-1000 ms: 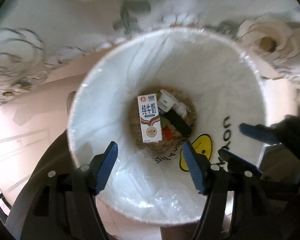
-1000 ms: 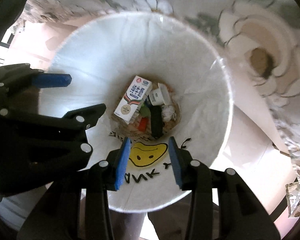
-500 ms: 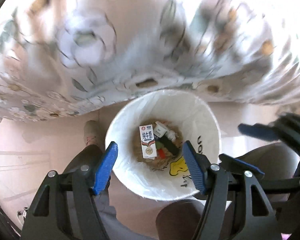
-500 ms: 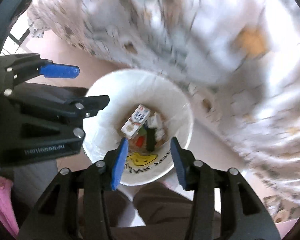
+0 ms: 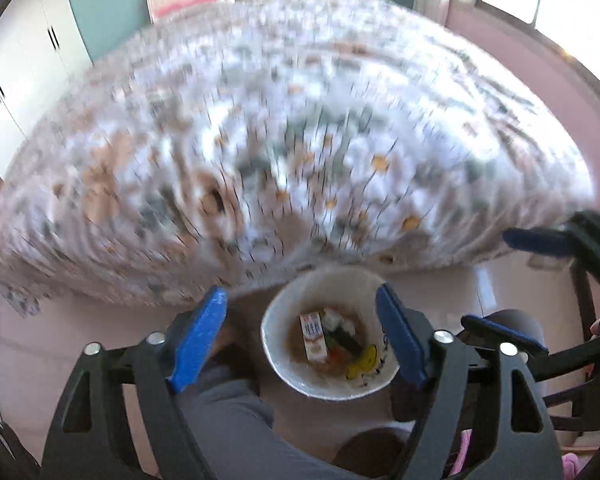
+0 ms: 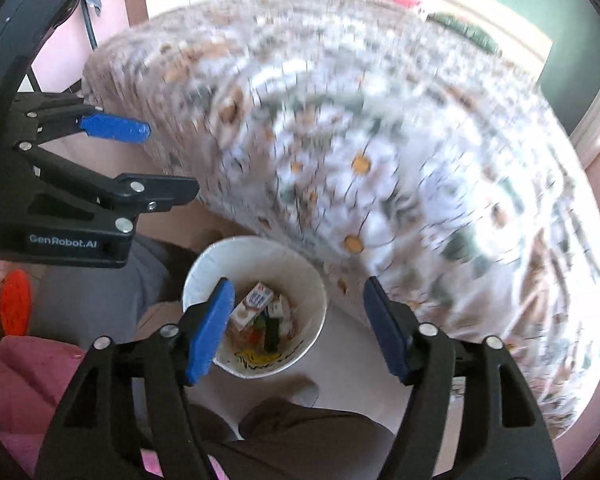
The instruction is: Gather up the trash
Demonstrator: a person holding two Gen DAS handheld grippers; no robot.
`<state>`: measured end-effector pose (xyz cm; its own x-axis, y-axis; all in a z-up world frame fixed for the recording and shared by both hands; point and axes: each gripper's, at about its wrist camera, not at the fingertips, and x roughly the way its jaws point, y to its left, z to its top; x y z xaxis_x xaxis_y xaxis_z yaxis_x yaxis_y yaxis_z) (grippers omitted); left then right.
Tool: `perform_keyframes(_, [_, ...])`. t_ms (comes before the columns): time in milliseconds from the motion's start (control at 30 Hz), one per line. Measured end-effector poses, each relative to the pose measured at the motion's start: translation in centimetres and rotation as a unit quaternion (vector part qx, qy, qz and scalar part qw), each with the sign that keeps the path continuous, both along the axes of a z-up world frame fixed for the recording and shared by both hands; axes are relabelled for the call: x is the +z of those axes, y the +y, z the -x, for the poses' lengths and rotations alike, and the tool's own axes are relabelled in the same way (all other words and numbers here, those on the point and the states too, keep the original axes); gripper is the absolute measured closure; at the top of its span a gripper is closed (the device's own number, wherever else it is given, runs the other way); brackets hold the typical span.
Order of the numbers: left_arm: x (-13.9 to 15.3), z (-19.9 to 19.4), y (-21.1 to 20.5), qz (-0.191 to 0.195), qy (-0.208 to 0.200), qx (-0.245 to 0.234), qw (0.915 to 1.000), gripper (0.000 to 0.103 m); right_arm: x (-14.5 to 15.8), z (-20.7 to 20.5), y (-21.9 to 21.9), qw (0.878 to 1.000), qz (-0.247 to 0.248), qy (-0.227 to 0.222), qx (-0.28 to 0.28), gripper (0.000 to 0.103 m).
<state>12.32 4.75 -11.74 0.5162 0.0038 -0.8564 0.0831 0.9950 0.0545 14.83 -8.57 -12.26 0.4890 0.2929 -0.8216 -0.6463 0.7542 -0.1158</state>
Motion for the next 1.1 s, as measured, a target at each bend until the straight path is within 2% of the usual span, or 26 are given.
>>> perform_keyframes(100, [2.7,1.8,-0.6,-0.008,-0.031,-0.011,0.9994,0.013,1.7,2.0,-0.6,1.0,-0.007,-0.025,0.001,0.03])
perform_keyframes(267, [5.1,4.5,-1.9,-0.019,-0.061,-0.029,0.9975,0.01,3.6,4.7,-0.8,0.999,-0.023,-0.047,-0.012,0.023])
perform_keyframes(367, [5.7,6.2,-2.2,-0.028,-0.08,-0.033,0.9958,0.009,4.3,6.0,-1.6,0.997,-0.036,-0.059,-0.028,0.02])
perform_keyframes(500, [6.6,8.5,-3.0,-0.069,-0.113,-0.039,0.9904,0.008,5.5,7.7,-2.7,0.993,-0.046,-0.083,-0.067,0.018])
perform_keyframes(600, [6.9,9.7,-3.2,-0.08,-0.123,-0.036,0.9885,0.008,6.1,9.0,-3.3,0.989,-0.05,-0.1,-0.097,0.017])
perform_keyframes(967, [7.5,12.8,-3.7,-0.058,-0.13,-0.042,0.9889,0.008,7.0,13.0,-4.4,0.974,-0.061,-0.147,-0.163,0.017])
perform_keyframes(1100, [7.5,13.0,-3.8,-0.052,-0.132,-0.037,0.9892,0.008,7.0,13.2,-5.2,0.972,-0.083,-0.131,-0.177,0.017])
